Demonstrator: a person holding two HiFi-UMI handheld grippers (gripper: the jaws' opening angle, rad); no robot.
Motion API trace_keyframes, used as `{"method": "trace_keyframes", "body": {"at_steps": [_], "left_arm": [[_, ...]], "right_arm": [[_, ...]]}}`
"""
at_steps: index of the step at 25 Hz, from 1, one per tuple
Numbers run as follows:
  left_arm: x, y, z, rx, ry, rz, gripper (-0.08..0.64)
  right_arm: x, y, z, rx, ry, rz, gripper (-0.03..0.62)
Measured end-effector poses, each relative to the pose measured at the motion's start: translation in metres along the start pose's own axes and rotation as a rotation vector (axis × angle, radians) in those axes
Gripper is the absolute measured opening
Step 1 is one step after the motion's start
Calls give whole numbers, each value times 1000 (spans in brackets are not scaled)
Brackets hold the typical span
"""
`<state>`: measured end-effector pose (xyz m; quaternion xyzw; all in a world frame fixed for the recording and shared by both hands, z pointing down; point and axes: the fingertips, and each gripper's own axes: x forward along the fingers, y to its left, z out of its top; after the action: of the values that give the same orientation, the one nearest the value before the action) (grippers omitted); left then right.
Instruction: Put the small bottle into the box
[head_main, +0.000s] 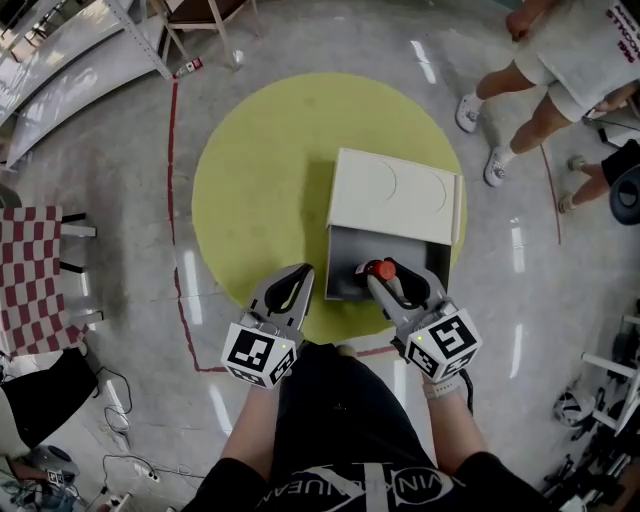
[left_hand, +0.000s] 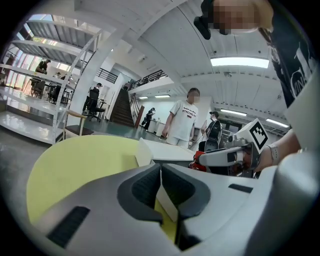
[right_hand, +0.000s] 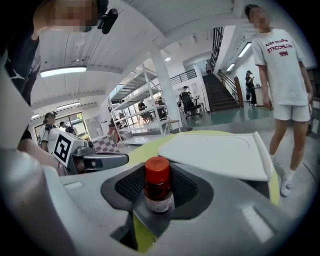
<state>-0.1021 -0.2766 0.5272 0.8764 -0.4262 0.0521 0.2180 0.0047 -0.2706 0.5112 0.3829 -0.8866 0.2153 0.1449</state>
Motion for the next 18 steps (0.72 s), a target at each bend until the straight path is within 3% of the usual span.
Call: {"method": "trace_keyframes", "body": {"at_steps": [18], "left_arm": [[0, 7, -4, -14, -4, 7, 15]], "right_arm": [[11, 5, -13, -134, 71, -21, 147]]}}
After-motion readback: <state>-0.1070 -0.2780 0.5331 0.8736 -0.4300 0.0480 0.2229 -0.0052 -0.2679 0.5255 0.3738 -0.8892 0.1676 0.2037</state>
